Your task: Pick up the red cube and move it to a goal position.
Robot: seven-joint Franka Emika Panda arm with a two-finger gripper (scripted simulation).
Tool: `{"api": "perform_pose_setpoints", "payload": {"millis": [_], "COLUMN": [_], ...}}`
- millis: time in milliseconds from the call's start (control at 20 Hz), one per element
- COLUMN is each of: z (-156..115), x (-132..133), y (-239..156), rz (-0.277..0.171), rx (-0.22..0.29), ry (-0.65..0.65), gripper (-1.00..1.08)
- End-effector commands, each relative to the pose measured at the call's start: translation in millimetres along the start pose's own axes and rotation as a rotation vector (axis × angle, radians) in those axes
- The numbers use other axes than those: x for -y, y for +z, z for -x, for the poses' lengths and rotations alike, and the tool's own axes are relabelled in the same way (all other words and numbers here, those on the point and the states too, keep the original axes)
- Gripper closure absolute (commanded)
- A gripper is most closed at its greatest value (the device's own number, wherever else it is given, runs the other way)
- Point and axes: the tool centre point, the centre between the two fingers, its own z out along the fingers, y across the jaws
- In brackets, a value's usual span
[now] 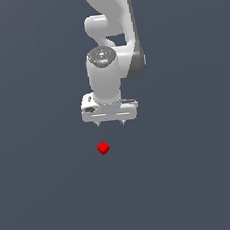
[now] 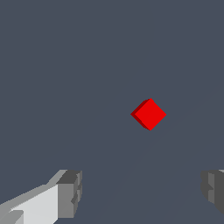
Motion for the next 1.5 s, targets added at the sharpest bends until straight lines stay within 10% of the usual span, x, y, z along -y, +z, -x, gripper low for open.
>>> {"api": "perform_pose_setpoints", "payload": {"millis": [0, 1450], "z": [0, -18], "x": [0, -33], "y": [0, 88], "rz": [0.000, -0.010], "rx": [0.000, -0.008], "ry": [0.000, -0.456], "gripper": [-0.92, -0.92]}}
